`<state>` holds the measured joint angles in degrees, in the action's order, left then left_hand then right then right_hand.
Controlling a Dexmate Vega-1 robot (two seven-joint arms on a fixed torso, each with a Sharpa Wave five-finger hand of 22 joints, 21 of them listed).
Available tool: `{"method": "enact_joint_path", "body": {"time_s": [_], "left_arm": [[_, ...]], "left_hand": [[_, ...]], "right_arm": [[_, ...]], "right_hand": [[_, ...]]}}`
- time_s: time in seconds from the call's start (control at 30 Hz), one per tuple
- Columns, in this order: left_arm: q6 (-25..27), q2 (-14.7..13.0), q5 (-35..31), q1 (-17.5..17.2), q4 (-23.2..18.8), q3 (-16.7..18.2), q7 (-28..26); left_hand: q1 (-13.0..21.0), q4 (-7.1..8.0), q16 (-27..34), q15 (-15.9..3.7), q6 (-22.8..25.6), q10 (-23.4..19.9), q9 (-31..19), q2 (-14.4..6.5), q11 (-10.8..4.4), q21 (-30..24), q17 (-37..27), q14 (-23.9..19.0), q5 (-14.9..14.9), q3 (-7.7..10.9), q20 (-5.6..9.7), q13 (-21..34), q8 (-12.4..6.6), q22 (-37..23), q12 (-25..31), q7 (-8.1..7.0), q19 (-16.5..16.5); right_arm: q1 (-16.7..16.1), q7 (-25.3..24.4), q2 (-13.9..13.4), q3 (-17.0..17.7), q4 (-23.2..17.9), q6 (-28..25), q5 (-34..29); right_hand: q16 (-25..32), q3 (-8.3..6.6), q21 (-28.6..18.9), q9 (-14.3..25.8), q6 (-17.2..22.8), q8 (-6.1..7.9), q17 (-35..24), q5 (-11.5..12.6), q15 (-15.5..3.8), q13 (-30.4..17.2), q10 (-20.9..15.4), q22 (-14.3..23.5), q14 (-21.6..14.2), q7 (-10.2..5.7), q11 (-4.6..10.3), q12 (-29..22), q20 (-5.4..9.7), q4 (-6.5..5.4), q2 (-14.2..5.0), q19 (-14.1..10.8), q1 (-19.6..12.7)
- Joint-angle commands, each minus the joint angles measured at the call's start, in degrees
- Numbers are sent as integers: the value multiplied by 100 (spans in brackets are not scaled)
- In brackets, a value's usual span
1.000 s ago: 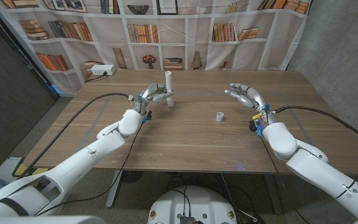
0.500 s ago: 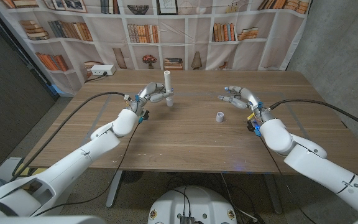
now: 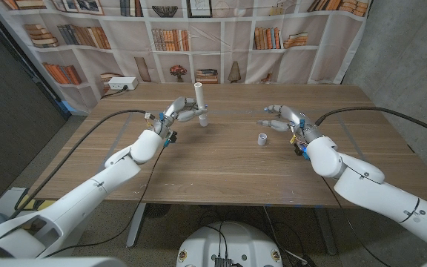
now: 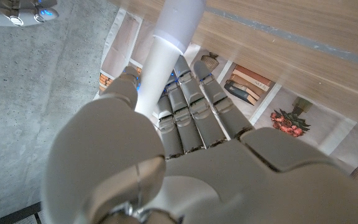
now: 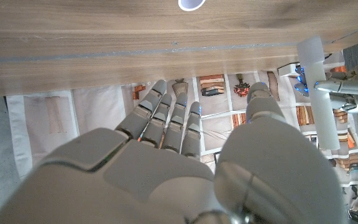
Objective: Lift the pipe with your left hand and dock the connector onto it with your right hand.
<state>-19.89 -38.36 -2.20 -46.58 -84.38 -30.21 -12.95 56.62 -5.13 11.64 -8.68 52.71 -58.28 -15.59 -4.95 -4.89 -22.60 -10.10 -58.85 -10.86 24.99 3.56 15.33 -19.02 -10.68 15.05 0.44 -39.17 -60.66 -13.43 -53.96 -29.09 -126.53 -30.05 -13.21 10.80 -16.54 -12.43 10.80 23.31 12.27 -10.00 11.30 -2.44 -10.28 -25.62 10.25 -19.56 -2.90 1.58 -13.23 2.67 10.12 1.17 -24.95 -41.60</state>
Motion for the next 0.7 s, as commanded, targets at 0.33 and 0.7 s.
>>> {"method": "enact_joint_path", "body": {"time_s": [0.33, 0.7], "left_arm": [[-67, -28, 245, -240, -116, 187, 150], [-101, 8, 229, -243, -102, 182, 165]], "left_hand": [[346, 72, -1, -24, 284, -55, -42, -318, -27, 15, -15, -49, -3, 128, 300, 48, -18, -6, -13, 229, -9], [343, 79, -15, -28, 321, -45, -17, -308, -12, 18, -18, -36, 6, 130, 299, 74, -2, -6, -32, 223, -9]], "right_arm": [[1067, 1448, -119, -999, 56, -660, -1161], [1321, 1977, 20, -1345, 195, -877, -1737]], "right_hand": [[78, 34, -63, 23, 46, -25, -31, 10, -439, -20, -97, 41, -246, -28, 76, -9, 595, -63, 7, -279, -209], [97, 46, -77, 26, 131, -12, -41, 17, -477, -21, -192, 49, -345, -69, 96, -23, 619, -79, -15, -347, -326]]}}
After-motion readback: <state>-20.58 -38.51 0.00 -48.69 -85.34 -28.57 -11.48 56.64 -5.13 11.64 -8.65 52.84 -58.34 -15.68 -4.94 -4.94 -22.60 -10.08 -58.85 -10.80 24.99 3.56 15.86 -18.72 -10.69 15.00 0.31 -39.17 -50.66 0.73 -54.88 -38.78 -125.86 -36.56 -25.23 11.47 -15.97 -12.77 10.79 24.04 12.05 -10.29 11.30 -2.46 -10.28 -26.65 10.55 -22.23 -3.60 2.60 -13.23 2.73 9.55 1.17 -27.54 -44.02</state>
